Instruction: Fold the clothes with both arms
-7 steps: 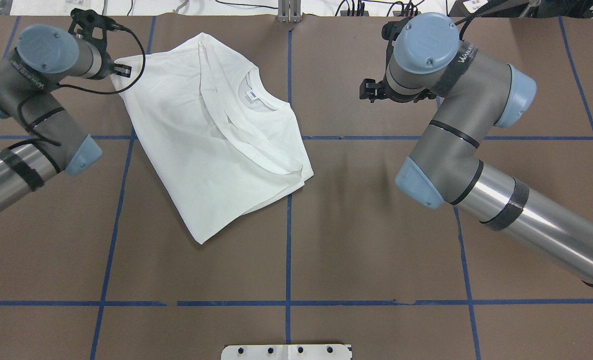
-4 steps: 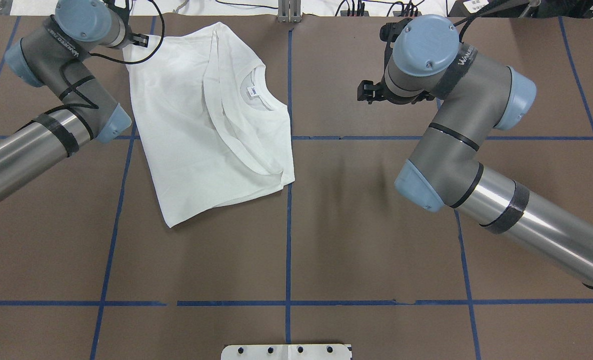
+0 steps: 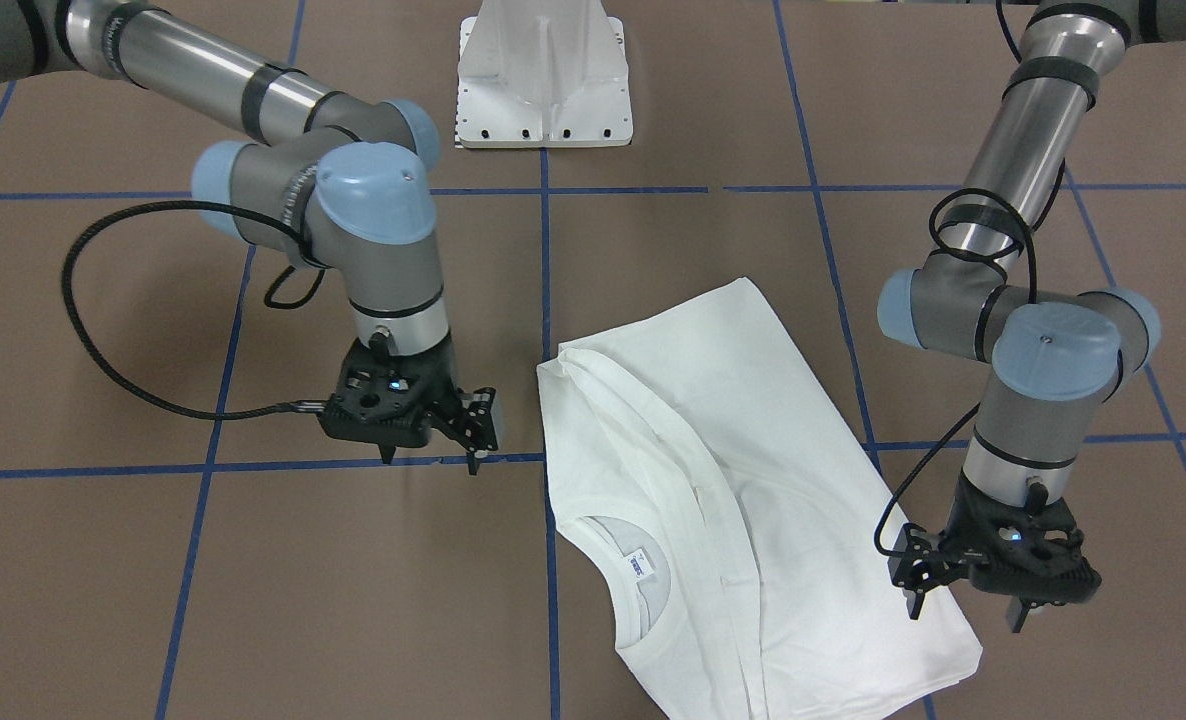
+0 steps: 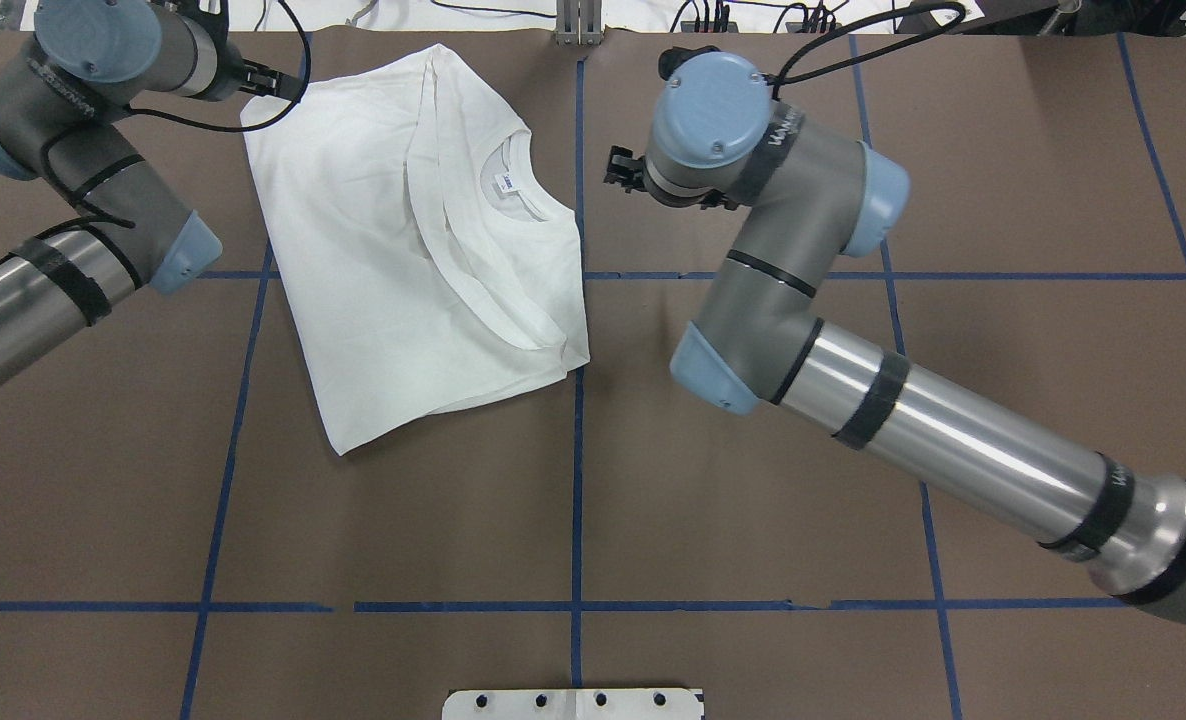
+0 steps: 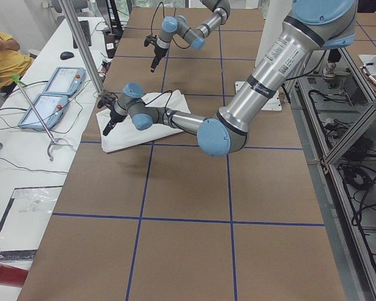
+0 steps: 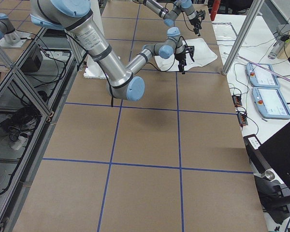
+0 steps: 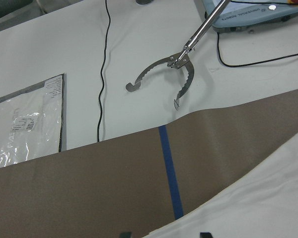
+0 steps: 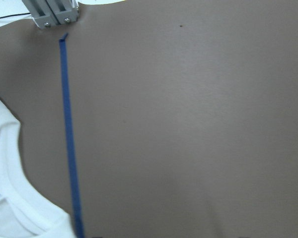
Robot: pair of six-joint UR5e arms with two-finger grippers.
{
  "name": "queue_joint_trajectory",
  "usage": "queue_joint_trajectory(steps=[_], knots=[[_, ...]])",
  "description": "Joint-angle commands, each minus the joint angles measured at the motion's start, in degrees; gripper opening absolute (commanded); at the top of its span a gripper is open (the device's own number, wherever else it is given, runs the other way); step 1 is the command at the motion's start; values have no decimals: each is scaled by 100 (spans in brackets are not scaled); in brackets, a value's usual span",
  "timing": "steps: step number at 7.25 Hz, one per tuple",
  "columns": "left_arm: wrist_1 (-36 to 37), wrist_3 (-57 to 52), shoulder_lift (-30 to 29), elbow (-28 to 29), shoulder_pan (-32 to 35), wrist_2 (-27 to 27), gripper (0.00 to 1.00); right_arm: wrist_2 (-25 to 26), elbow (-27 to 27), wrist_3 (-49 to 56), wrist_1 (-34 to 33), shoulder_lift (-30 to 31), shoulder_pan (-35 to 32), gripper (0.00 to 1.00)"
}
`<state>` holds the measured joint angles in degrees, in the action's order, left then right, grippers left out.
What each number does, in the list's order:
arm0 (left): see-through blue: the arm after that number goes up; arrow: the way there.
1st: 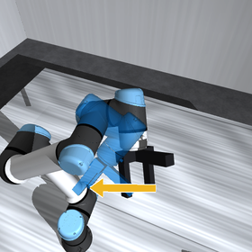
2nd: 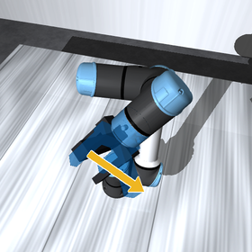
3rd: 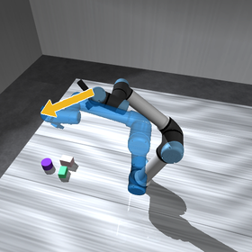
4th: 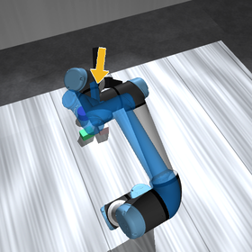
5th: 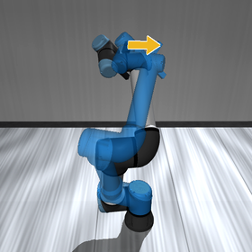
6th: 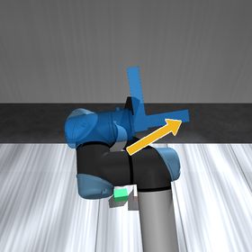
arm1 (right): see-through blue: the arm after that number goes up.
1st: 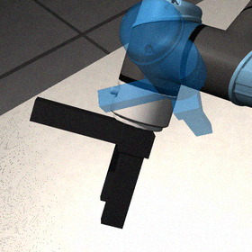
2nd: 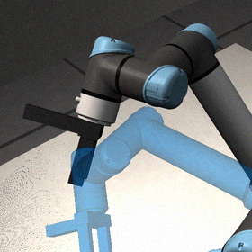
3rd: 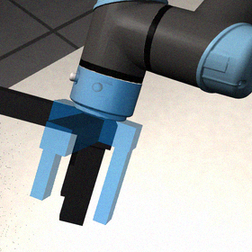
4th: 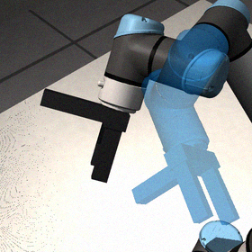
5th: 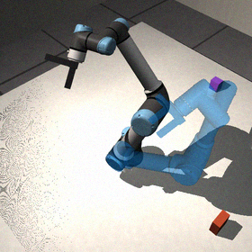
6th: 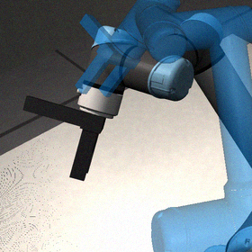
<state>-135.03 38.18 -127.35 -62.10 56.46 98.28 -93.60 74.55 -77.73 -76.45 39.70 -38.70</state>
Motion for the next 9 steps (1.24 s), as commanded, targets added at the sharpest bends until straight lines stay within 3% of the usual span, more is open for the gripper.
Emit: queue_joint_trajectory(steps=[1,3,9], knots=[[-6,58,271,-389,15,59,100,569,-1613,-768,925,-987,335,69],[-6,66,394,-478,15,51,100,1096,-2083,-788,1377,-1121,617,63],[-15,58,430,-478,15,59,100,1335,-2472,-700,1457,-1166,776,60]])
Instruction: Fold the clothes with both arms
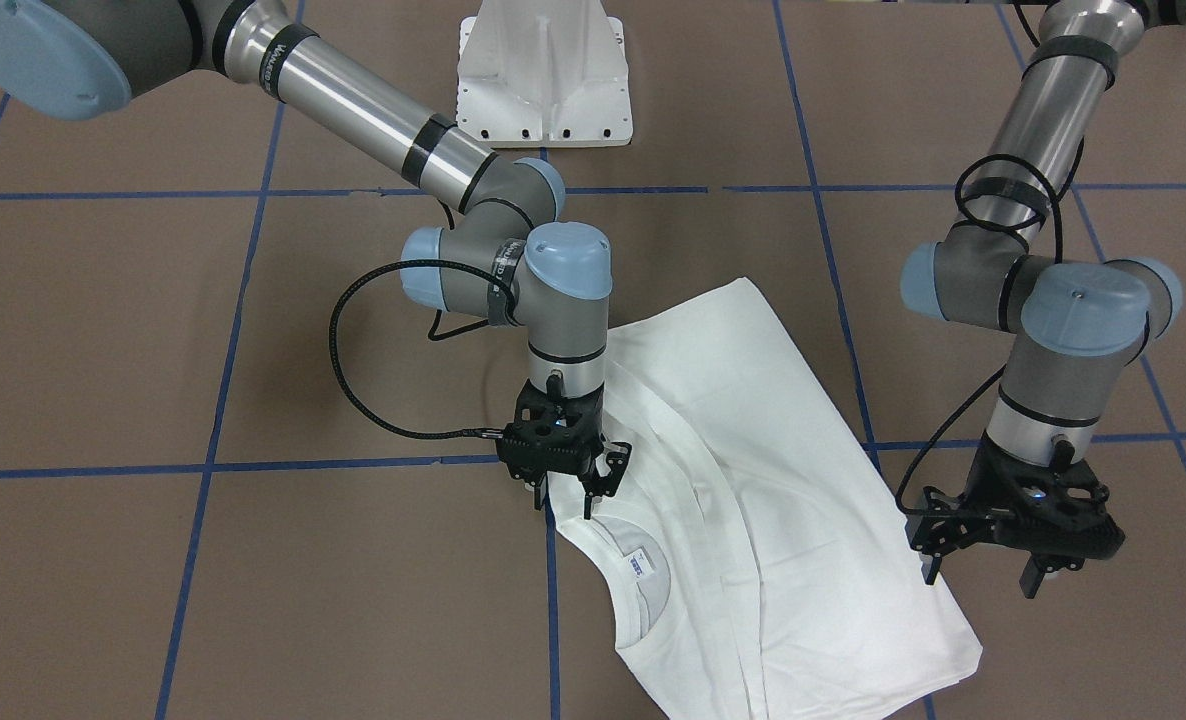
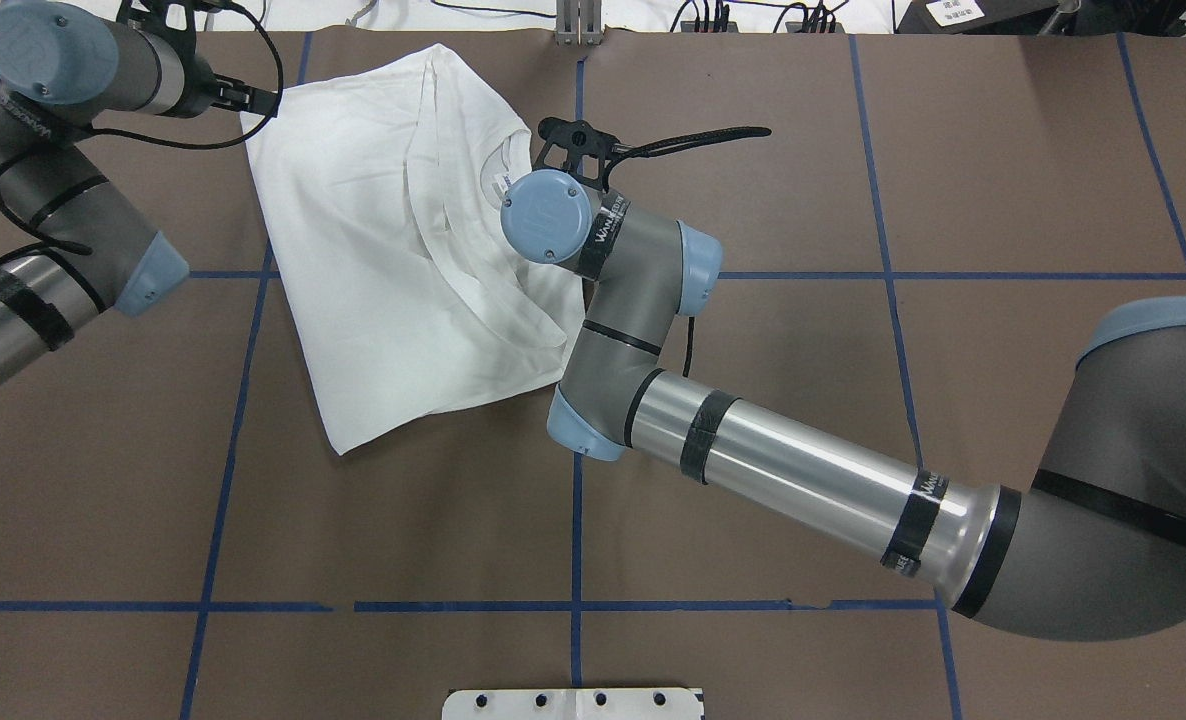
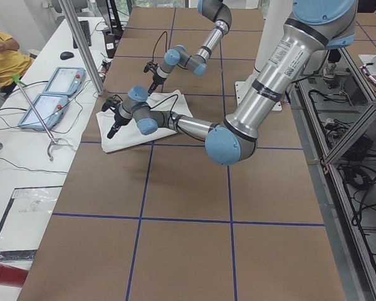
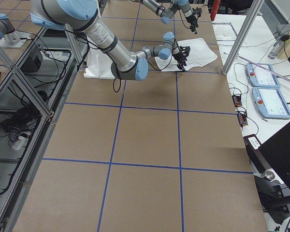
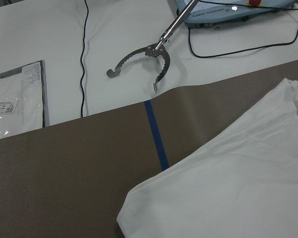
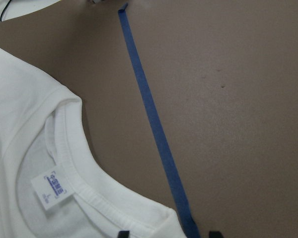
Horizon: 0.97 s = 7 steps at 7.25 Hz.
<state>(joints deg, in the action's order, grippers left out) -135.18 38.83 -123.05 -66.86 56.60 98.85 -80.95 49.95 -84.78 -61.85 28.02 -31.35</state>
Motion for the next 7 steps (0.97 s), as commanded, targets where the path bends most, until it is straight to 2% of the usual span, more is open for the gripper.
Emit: queue_joint_trajectory(steps=[1,2,3,4,5,6,7], knots=[[0,-7,1,-3,0,-6,100,88,-12,5,-2,10,76,56],[0,-7,1,6,0,-6,100,88,-12,5,-11,10,85,50],[0,-7,36,-3,0,-6,100,88,-12,5,-20,10,85,21],[0,-15,45,-20,0,-6,100,88,-3,-3,-72,10,85,1],[0,-16,45,-38,0,-6,100,88,23,5,-194,10,85,0],[0,-16,45,-47,9,-6,100,80,206,32,-300,1,77,0],[0,-16,45,-55,9,3,100,62,539,32,-693,53,68,0]])
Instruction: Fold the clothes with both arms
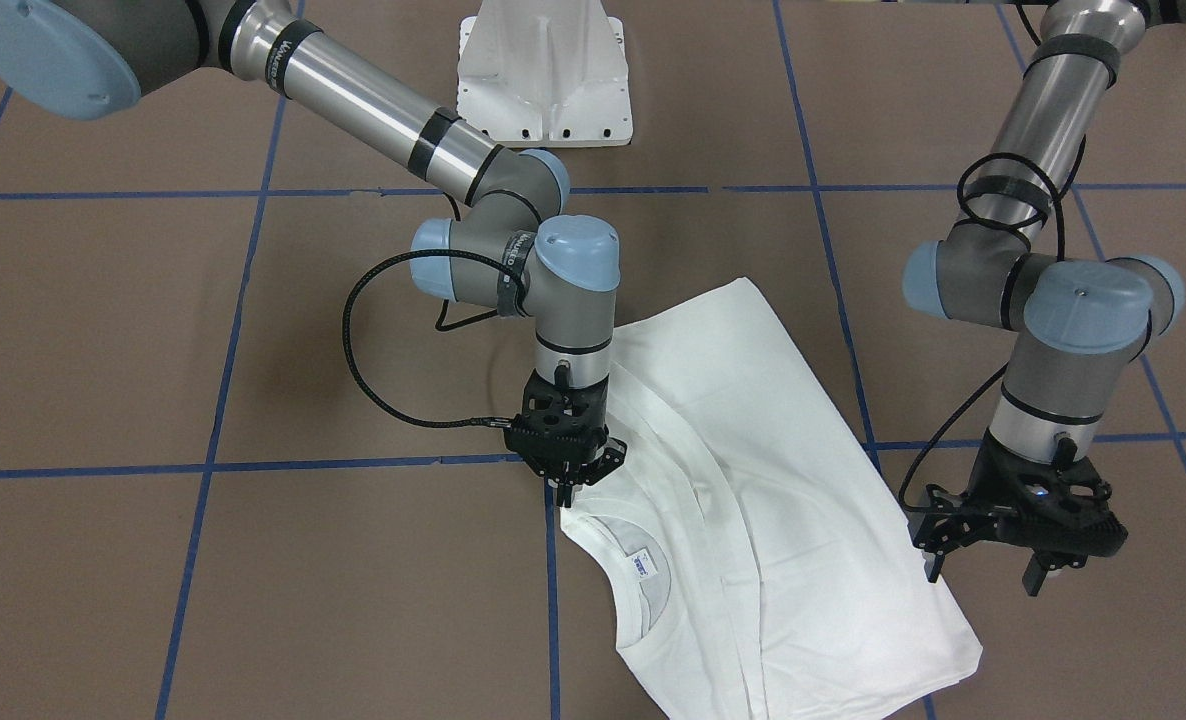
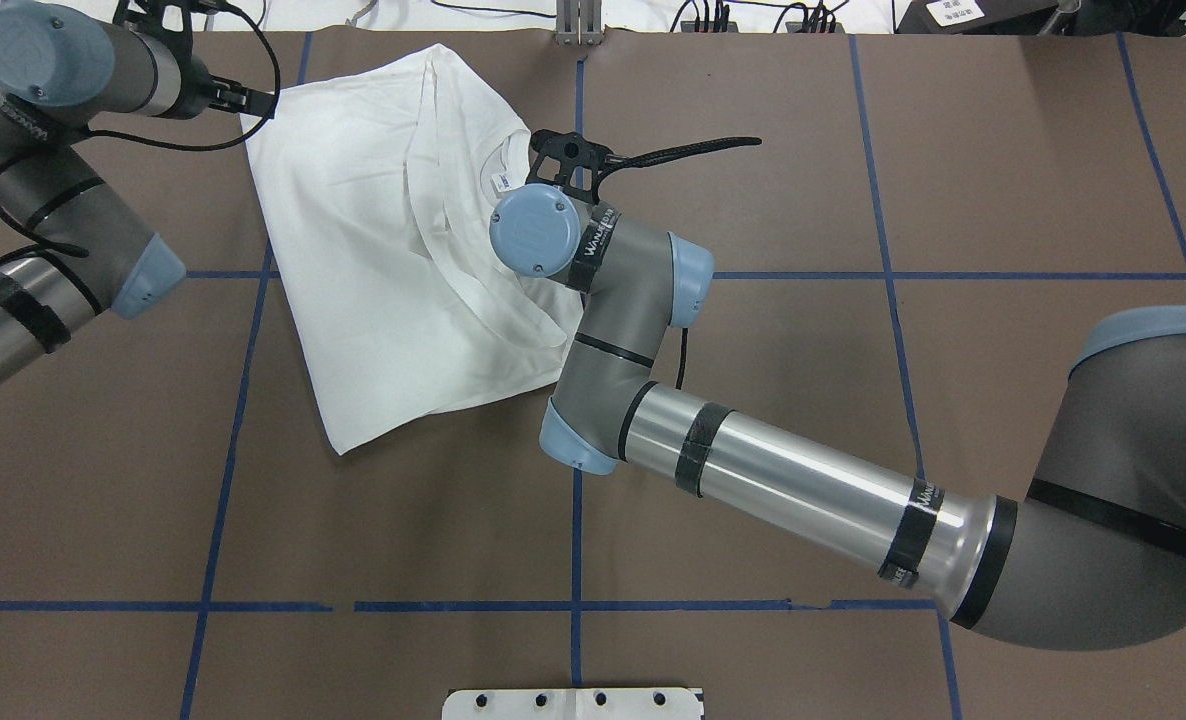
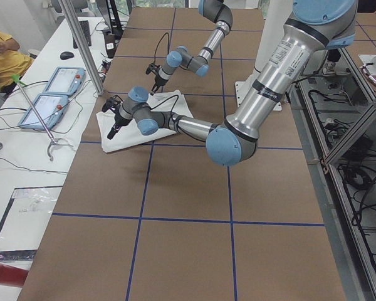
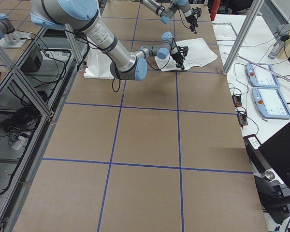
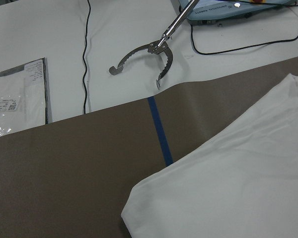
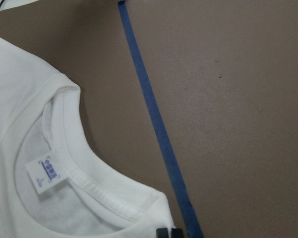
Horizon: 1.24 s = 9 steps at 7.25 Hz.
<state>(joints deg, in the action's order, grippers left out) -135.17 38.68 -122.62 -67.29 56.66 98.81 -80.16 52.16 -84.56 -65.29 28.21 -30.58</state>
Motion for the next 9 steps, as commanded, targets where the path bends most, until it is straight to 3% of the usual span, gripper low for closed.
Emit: queue_joint_trajectory(steps=[1,3,5,6,7,8,9], knots=[[0,8,1,-12,3,7,100,-52,1113,10,-832,375,-9,0],[0,8,80,-117,3,7,100,-227,2626,333,-951,1664,-9,0],[9,8,168,-249,3,7,100,-1,4233,257,-986,2983,392,0],[9,8,168,-250,-6,16,100,184,4850,230,-1134,3354,708,0],[9,8,177,-250,3,16,100,298,5022,134,-1275,3471,903,0],[9,8,212,-276,-6,16,100,491,4989,124,-1276,3490,1035,27],[9,0,230,-285,-6,16,100,554,4980,150,-1285,3507,1089,99]])
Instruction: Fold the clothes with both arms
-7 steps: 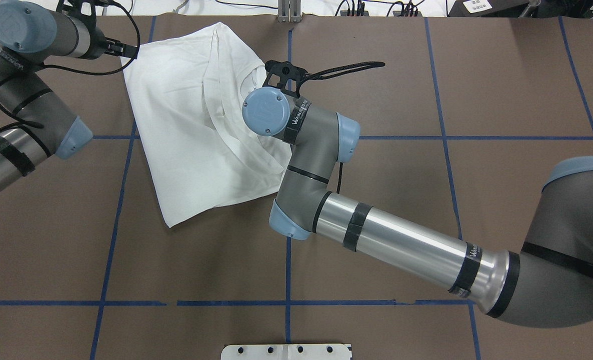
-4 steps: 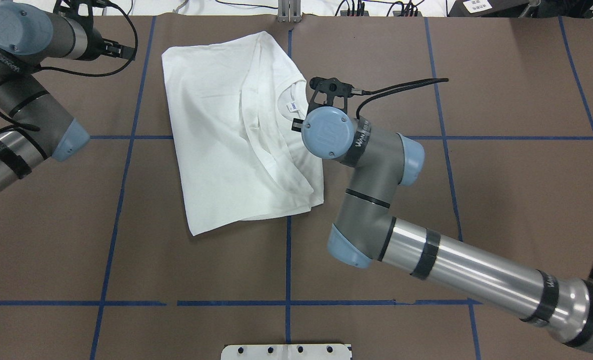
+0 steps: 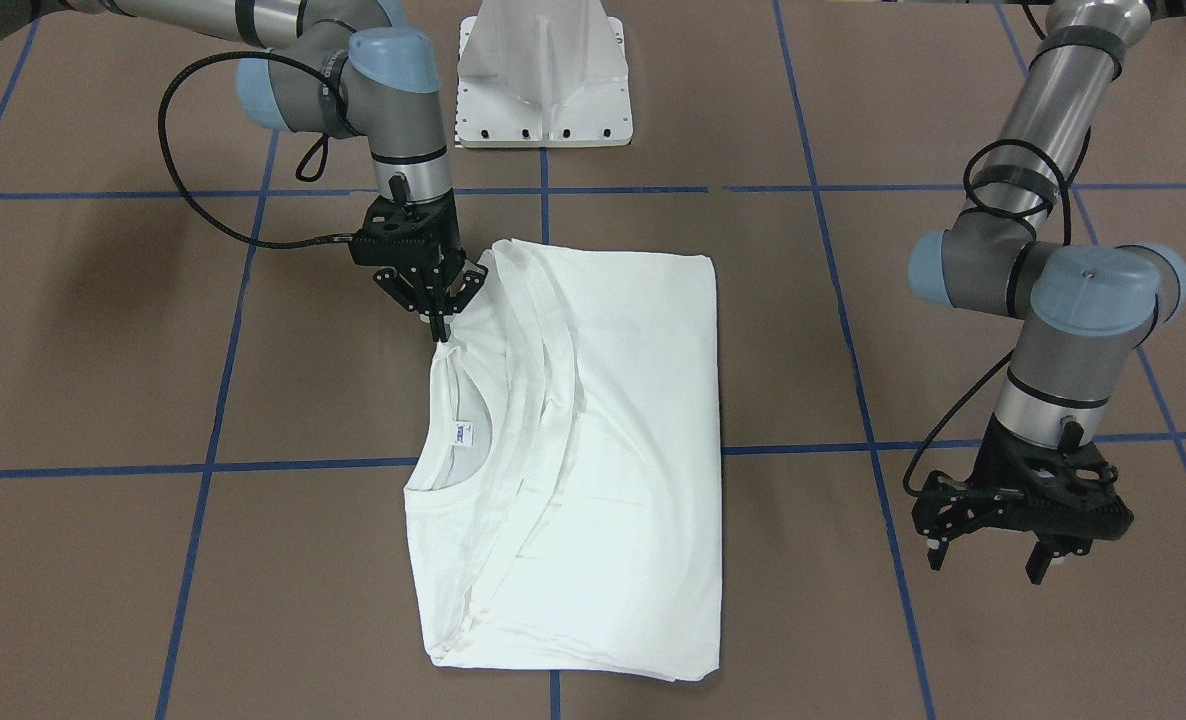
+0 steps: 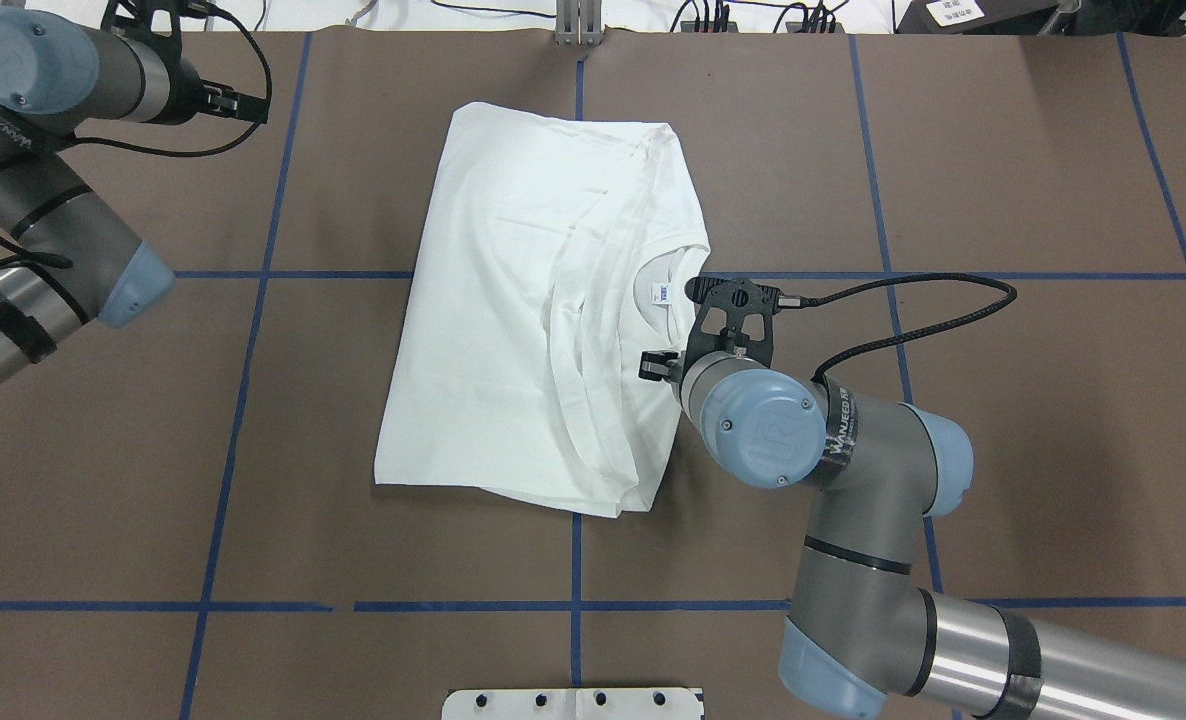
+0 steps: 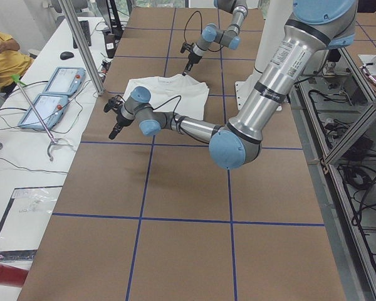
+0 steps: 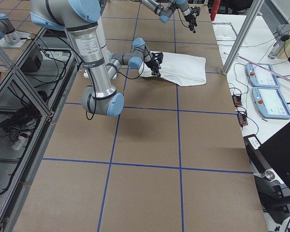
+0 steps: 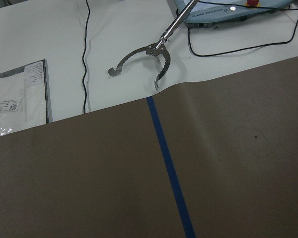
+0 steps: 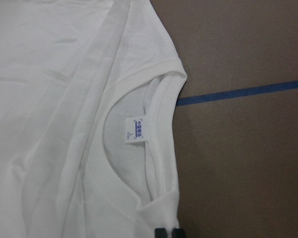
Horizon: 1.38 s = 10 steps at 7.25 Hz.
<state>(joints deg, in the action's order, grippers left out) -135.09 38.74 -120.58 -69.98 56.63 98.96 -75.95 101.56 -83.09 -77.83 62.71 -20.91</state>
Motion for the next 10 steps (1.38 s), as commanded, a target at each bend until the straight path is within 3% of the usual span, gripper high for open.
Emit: queue_joint_trajectory(steps=[1,2,3,5,7,8,9,10], knots=[[0,-7,43,-59,-3,0,100,54,48,116,-48,5,-52,100],[0,-7,35,-60,-12,0,100,-295,-31,309,-56,-230,-367,100],[-9,-7,43,-60,-12,0,100,-507,-475,354,-309,-894,-579,100],[0,-7,43,-77,-12,0,100,-709,-2081,363,-470,-2362,-730,99],[0,11,52,-138,-12,105,100,-869,-3243,363,-531,-3209,-731,95],[0,11,87,-165,-12,106,100,-956,-3440,407,-601,-3290,-713,77],[0,11,87,-191,-12,106,100,-1009,-3441,477,-784,-3291,-704,41],[0,11,87,-191,-12,106,100,-1027,-3441,608,-838,-3291,-695,15]])
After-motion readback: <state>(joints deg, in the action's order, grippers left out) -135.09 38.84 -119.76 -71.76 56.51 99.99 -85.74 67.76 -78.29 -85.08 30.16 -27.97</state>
